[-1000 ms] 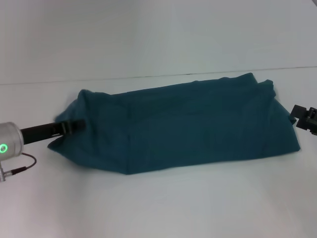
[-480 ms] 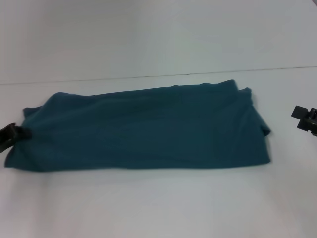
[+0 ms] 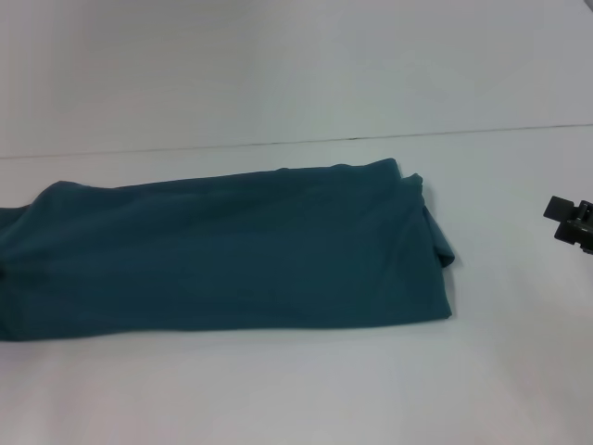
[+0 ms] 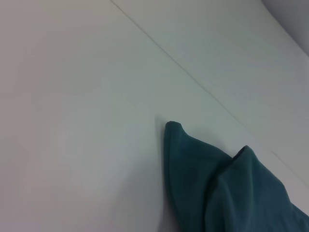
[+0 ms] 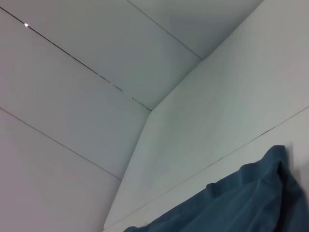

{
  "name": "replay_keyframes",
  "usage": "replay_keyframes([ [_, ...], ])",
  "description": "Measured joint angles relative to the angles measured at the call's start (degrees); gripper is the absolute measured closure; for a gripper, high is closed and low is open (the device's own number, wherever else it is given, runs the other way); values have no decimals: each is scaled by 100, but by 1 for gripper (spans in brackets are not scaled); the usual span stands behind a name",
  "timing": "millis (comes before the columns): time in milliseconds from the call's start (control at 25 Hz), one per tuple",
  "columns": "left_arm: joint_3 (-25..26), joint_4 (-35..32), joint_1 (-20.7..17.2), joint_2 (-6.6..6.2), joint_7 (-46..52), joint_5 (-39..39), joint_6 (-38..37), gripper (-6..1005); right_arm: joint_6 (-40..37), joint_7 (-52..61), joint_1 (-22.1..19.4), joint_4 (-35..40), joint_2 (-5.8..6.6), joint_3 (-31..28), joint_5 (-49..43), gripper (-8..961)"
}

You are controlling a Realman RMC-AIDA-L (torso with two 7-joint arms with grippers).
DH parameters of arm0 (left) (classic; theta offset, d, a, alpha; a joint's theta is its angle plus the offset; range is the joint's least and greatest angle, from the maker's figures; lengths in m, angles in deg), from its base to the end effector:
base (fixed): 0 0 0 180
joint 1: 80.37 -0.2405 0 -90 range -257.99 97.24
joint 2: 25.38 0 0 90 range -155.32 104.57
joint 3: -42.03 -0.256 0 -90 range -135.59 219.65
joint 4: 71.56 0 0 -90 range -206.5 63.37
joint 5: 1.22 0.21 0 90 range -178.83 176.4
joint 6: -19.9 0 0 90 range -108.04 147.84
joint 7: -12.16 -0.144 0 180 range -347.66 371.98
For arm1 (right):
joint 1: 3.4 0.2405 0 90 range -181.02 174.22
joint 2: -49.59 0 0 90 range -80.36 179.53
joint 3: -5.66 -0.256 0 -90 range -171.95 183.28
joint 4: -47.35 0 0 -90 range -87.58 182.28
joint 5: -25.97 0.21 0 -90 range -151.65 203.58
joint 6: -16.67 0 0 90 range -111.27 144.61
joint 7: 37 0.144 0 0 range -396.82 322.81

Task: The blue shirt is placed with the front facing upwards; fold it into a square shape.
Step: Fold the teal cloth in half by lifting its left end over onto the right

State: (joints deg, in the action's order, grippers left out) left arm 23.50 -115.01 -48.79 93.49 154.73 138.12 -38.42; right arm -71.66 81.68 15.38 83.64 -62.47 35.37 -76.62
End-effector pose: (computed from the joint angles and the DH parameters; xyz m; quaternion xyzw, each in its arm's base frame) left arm -0.3721 0.3657 0.0708 -0.5679 -0.7061 -0.2283 0.3562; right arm 0.3435 0.2988 0.0897 -0.6987 0.5729 0.3882 0.1814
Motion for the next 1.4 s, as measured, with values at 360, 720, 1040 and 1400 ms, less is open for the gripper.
replay_keyframes([
  [360, 19, -75, -1, -47, -32, -188, -496, 975, -5, -2, -1, 0, 0, 0, 1, 25],
  [720, -18, -22, 191, -122, -251, -920, -1251, 974, -19, -11, 0, -8, -8, 3, 1, 25],
  [1040, -241, 127, 565, -107, -255, -1152, -1489, 973, -19, -8, 29, -9, -3, 12, 2, 25],
  [1400, -921, 60, 890, -85, -152, -1769, -1853, 972, -16, -4, 36, -8, 0, 9, 2, 25],
])
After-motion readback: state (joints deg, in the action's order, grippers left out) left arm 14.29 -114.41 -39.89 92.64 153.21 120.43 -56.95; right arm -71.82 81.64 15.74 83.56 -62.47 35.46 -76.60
